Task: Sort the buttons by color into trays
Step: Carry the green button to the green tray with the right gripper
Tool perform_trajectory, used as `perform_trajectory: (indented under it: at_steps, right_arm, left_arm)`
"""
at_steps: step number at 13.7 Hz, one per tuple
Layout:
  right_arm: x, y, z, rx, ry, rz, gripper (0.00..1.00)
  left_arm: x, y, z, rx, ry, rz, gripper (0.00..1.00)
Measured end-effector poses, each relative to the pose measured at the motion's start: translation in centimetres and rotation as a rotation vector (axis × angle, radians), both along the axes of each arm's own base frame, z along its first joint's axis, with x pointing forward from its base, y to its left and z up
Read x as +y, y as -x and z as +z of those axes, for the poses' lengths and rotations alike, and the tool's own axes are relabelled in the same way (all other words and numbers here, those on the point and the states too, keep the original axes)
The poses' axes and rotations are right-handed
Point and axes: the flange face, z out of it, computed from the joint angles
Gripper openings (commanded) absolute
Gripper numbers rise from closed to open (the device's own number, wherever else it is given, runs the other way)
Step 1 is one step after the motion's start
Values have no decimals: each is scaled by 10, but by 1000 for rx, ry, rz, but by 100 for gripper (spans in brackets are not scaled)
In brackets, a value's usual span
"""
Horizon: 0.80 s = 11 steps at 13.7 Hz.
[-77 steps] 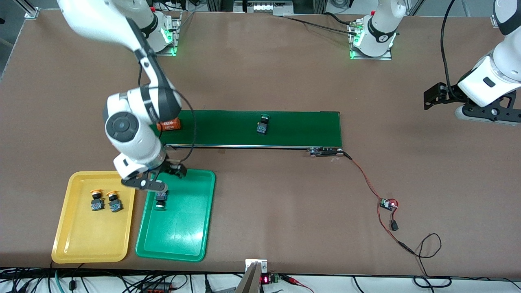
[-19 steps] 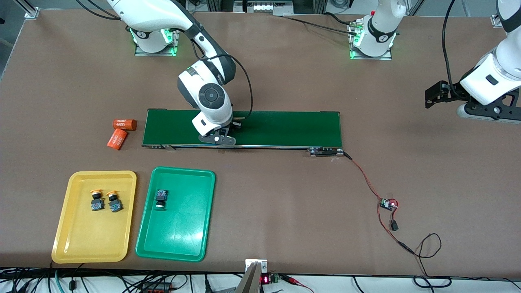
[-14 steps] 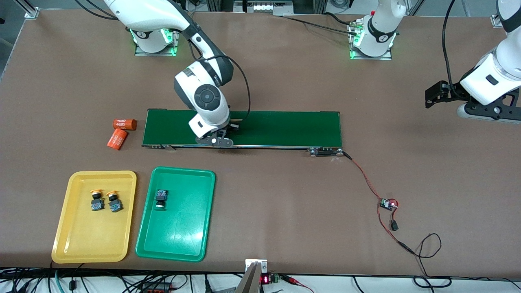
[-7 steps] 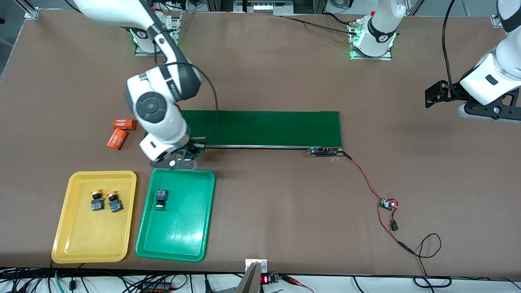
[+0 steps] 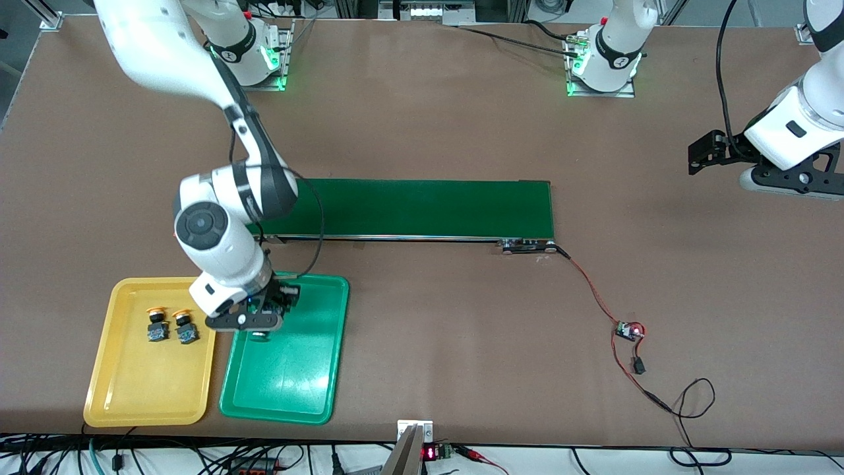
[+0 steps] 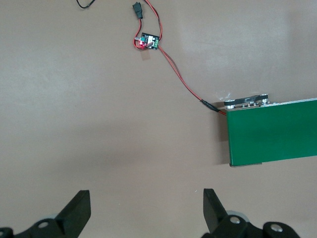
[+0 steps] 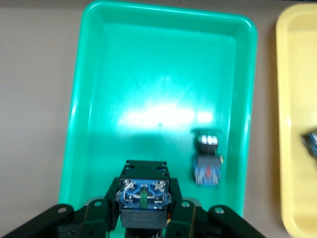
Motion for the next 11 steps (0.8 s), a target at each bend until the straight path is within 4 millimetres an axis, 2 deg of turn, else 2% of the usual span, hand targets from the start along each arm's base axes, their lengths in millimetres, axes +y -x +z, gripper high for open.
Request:
perform_trajectory:
  at_steps: [3,4,6,7,8,10,11]
  right_arm:
    - [-3,-10,-61,-39,9,16,12]
    - [-2,-11,-72,-46,11,20,12]
    - [-2,-13,-78,-52,15,22,15]
    - [-4,-15,-78,-57,16,21,31]
    - [-5,-16,-79,-60,17,20,74]
    - [-7,-16,-83,-61,19,18,100]
    - [-6,-16,-84,-67,17,20,100]
  left_arm:
    - [0,0,0,0,0,0,100]
    - [0,0,0,0,0,-1,100]
    - [-1,0,0,0,0,-1,100]
    - [-1,0,0,0,0,-1,100]
    - [-1,0,0,0,0,-1,100]
    - [-1,0,0,0,0,-1,100]
    - [-1,0,0,0,0,-1,100]
